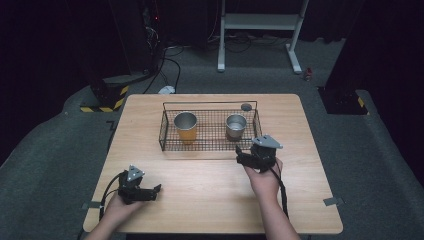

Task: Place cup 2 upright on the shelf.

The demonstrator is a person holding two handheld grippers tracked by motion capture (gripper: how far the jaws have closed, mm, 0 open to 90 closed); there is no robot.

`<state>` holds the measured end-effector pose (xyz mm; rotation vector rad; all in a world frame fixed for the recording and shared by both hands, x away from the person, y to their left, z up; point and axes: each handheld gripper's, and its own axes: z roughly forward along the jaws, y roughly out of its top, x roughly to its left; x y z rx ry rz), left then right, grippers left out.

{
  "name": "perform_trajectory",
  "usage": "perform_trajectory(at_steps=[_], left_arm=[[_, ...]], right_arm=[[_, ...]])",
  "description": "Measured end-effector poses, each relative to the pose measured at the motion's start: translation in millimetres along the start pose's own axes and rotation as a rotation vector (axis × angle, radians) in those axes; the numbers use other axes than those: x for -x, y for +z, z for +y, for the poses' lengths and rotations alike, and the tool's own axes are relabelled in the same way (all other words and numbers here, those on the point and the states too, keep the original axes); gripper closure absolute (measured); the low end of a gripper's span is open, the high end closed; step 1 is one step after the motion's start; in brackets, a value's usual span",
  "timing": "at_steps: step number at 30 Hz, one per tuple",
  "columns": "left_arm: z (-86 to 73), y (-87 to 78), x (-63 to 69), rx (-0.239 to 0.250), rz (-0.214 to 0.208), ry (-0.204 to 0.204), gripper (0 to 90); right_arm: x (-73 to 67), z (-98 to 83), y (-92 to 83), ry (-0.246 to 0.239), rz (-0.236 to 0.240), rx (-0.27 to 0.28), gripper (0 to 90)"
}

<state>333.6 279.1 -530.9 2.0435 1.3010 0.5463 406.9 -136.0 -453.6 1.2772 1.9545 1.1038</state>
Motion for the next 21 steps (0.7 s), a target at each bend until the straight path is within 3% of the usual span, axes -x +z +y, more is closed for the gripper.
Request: perform_trajectory(at_steps=[4,8,11,15,21], left_arm=[[0.0,0.0,0.0,0.0,0.0,0.0,0.3],[0.0,0.0,0.0,0.0,0.0,0.0,0.3],[0.0,0.0,0.0,0.0,0.0,0.0,0.3],[0.0,0.0,-0.1,0.0,0.001,0.002,0.3],[0.1,0.4,1.0,0.002,0.008,-0.008,0.2]], right_arm=[[-1.4,-19.3,-7.7,-0.037,-0.001,-0.029,15.2],[-0.1,-45.2,-12.6,-0.034,-0.01,-0.079,14.7],[3.0,-65.6,-14.3,-0.015,-0.011,-0.14,14.5],[2.2,-87.8,-14.0,-0.025,-0.02,-0.235,14.0],[1.1,-92.5,-15.0,0.001,-0.01,-0.251,13.5]])
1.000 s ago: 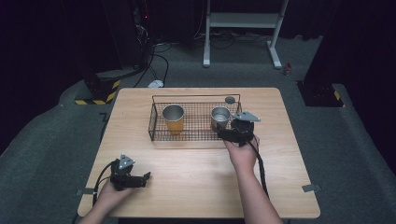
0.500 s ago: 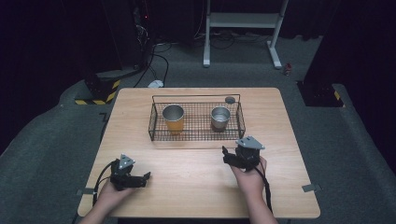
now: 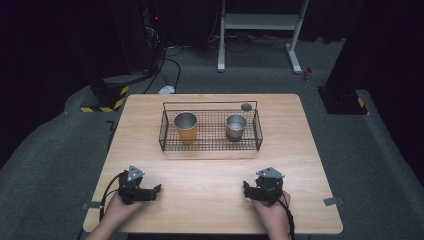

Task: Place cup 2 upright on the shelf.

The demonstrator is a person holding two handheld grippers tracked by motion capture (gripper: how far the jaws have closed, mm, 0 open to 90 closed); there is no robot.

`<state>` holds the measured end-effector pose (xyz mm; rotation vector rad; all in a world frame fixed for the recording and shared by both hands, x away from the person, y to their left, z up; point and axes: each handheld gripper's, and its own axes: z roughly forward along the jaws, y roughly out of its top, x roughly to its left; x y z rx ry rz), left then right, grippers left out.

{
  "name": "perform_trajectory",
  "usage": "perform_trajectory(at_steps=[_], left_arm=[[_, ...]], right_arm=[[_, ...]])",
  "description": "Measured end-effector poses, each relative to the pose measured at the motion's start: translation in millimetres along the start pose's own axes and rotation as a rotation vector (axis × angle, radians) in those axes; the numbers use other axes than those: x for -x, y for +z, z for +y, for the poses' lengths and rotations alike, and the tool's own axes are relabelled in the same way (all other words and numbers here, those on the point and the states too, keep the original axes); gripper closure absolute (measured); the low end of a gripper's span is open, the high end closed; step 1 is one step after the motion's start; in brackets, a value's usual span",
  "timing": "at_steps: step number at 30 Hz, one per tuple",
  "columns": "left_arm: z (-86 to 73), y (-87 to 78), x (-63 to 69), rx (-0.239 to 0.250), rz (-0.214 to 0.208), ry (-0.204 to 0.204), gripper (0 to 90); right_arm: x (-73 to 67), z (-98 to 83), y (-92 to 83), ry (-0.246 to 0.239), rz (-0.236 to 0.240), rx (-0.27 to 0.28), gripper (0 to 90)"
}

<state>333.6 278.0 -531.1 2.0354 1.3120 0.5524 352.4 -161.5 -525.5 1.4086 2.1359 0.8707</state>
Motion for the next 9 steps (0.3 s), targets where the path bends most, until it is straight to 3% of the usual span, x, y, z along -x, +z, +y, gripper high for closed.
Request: perform_trajectory(at_steps=[9], left_arm=[[-0.4,-0.6,1.1,0.0,0.01,-0.007,0.2]], right_arm=[[-2.4,0.8,0.8,-0.001,-0.004,0.001,13.5]])
